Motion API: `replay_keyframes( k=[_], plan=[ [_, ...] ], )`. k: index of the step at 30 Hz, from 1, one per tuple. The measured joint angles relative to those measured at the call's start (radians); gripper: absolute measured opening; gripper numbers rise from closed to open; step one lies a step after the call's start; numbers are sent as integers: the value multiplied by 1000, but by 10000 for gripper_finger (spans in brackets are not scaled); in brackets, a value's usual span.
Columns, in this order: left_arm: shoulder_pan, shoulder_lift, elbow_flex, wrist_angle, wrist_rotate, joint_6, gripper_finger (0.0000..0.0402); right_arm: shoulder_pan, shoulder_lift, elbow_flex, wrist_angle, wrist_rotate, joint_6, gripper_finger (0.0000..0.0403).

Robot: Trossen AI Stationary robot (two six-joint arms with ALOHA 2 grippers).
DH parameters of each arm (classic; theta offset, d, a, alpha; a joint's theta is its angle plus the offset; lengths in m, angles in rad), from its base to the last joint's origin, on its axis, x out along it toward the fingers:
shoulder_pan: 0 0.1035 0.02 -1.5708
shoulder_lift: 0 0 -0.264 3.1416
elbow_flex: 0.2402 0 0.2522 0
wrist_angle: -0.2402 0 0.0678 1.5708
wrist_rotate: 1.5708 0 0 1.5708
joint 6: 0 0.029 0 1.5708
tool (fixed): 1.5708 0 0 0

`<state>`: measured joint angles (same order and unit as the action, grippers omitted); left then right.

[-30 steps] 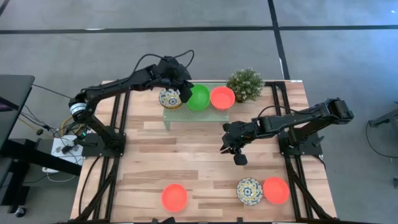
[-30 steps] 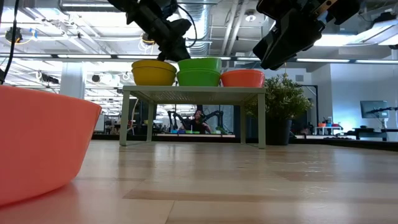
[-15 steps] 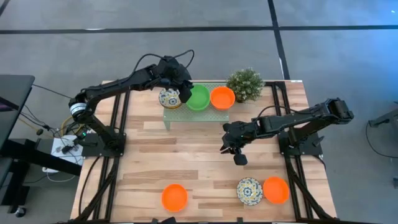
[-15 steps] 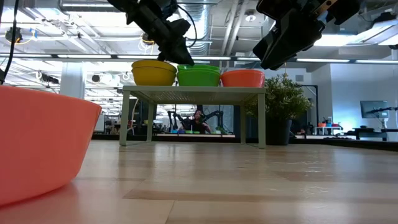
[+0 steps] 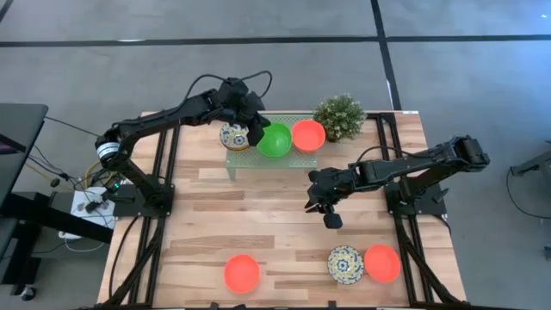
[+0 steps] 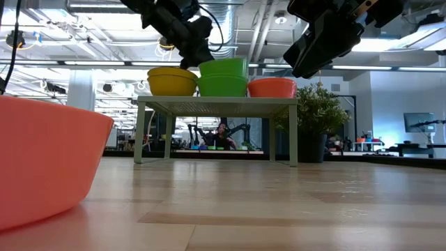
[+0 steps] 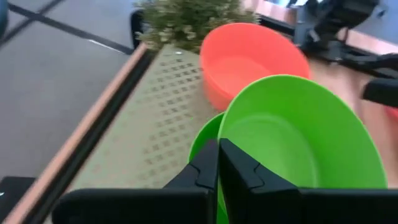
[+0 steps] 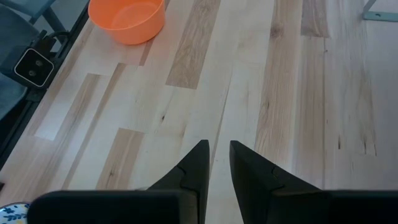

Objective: Pick & Place Mini bowls
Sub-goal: Stack the green bowl on the green bowls on the shelf, then stack the white patterned bowl on the white patterned bowls on the shelf

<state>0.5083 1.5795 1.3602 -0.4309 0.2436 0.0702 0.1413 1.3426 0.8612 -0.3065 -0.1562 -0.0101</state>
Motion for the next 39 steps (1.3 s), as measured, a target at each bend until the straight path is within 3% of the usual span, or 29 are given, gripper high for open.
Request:
replay_keyframes(
  k=[17, 24, 32, 39],
  plan=[
    [-11, 43, -1, -90, -12, -23, 5, 0, 0, 0, 1, 0, -51, 59],
    [-7, 70, 0, -51, -15, -22, 30, 0, 0, 0, 1, 0, -51, 59],
    [-9, -9, -1, -31, -15, -22, 68, 0, 0, 0, 1, 0, -51, 59],
    [-20, -114, -1, -24, -15, -22, 76, 0, 0, 0, 4, 0, -51, 59]
  ],
)
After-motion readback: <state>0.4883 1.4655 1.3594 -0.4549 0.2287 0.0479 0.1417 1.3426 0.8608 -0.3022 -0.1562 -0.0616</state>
